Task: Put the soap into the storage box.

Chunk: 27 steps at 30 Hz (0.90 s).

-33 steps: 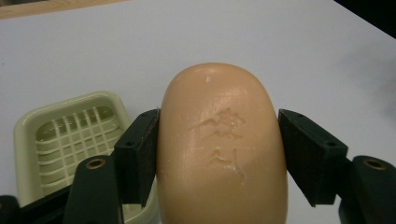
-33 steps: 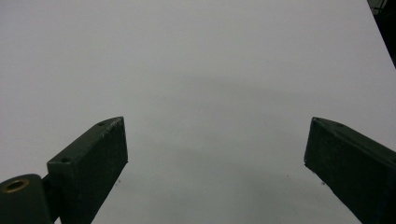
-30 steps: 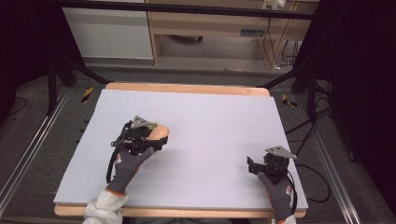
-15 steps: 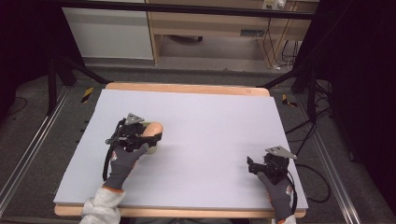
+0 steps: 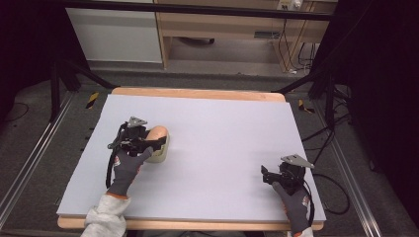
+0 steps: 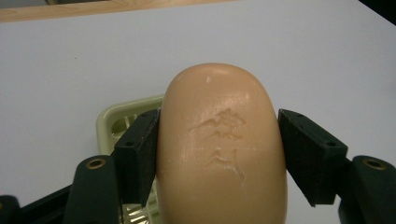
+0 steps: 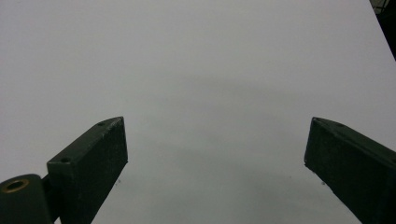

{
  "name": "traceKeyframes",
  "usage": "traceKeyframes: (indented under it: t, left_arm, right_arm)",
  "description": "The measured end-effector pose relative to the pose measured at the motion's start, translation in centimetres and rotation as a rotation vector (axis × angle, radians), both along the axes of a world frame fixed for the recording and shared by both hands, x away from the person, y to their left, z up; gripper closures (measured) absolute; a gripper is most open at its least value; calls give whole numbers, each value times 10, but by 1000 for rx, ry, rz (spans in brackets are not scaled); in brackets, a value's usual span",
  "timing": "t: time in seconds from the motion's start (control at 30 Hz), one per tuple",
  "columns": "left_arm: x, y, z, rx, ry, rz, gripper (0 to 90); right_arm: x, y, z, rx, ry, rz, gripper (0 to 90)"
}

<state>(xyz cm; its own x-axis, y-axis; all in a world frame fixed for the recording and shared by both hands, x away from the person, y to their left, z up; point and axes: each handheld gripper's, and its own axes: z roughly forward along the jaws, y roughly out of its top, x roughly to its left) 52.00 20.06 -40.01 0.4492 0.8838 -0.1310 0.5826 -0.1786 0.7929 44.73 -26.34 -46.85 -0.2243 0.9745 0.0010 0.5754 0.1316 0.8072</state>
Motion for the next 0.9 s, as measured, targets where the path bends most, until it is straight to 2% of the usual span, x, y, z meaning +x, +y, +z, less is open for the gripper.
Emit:
traceKeyframes:
  t: [0.27,0.9]
  left_arm:
    - [7,6,-2,6,1,25,323]
    - [18,5,-15,40,20,42,323]
  right_arm:
    - [0,0,0,-2,0,-2,63]
    - [0,1,0,-6,1,3,63]
